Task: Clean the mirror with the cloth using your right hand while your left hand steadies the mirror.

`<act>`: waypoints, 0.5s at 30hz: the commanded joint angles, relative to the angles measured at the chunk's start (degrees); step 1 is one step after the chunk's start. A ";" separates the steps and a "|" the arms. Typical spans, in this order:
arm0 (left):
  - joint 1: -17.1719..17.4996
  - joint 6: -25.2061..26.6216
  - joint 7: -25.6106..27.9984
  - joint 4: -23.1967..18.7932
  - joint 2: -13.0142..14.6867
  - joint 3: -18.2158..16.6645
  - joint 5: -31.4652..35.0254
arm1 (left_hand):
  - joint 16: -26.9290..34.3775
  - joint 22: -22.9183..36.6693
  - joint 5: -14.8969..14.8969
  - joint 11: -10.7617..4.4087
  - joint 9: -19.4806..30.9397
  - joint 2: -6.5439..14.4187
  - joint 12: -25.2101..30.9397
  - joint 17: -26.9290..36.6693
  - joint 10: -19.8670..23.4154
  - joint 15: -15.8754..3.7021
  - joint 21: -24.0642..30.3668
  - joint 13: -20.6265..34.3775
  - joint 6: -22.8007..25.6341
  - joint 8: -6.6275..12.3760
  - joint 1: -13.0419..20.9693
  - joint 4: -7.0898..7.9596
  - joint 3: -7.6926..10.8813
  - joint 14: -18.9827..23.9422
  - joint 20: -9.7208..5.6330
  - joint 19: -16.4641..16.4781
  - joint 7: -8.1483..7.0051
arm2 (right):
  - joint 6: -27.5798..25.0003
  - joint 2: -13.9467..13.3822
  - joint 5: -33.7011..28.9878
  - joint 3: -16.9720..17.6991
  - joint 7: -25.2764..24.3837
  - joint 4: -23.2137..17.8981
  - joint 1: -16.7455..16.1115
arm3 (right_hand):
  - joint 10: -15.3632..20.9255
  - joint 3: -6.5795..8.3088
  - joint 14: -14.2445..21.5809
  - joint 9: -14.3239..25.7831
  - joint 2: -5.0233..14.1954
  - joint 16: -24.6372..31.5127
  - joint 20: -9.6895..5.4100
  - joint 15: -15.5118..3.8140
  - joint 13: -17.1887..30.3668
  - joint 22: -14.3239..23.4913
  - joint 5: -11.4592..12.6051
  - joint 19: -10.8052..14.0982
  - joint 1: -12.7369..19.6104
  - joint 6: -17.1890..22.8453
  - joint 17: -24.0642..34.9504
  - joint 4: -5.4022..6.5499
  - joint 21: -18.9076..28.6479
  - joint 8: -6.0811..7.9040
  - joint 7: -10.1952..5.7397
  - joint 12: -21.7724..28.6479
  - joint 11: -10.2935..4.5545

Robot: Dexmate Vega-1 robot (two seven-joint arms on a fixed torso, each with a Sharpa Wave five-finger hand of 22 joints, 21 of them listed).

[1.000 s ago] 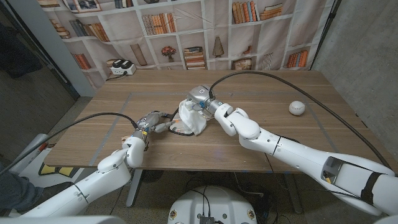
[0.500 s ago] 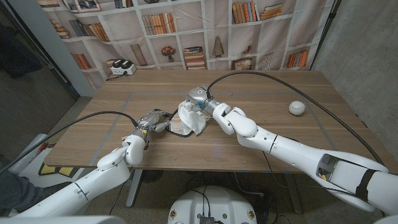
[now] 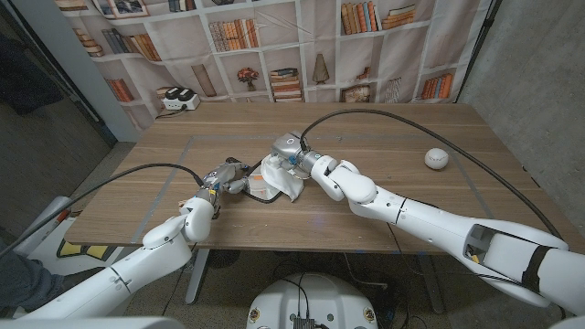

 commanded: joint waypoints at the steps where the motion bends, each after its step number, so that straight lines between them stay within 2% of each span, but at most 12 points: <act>1: -0.13 0.24 0.25 -0.05 -0.69 0.03 -0.14 | 0.17 0.09 0.61 0.31 0.10 -0.22 0.19 0.25 -0.21 -2.09 0.42 0.12 -0.01 0.15 0.38 0.08 1.26 -0.31 0.01 -0.18 0.15 | 3.88 -2.39 -1.03 0.00 0.80 -2.97 -0.83 | 2.25 0.47 0.74 0.07 1.80 0.17 -7.66 -1.04 0.10 0.07 0.42 -0.52 1.49 0.84 0.36 0.18 0.36 0.34 -0.08 0.14 -1.61; 8: -0.58 -0.04 0.27 0.30 -1.34 0.38 -0.23 | 0.17 0.10 1.29 0.22 0.09 -0.36 0.26 0.25 -0.08 -2.11 0.43 0.12 0.03 0.19 0.19 0.32 2.88 -0.34 0.23 -0.14 0.27 | 7.41 -2.55 -2.38 -0.64 -0.98 -3.03 -1.26 | 2.67 0.31 0.65 -0.06 1.58 0.07 -7.65 -1.03 0.32 0.08 0.44 -0.69 1.16 1.69 0.52 0.28 0.75 0.52 -0.53 0.31 -1.56; 15: -0.90 -0.34 0.37 0.21 -1.58 0.46 -0.20 | 0.17 0.06 1.93 0.36 0.08 -0.58 0.36 0.23 0.15 -2.10 0.45 0.12 0.35 0.31 -0.06 0.52 4.42 -0.37 0.32 0.02 0.34 | 11.64 -2.13 -4.97 -2.15 -2.11 -1.74 -0.42 | 3.52 0.02 -0.94 -0.77 0.93 -0.89 -7.64 -1.03 0.65 -0.22 0.44 -2.42 0.42 4.91 0.81 0.28 1.29 1.04 -1.14 0.44 -1.52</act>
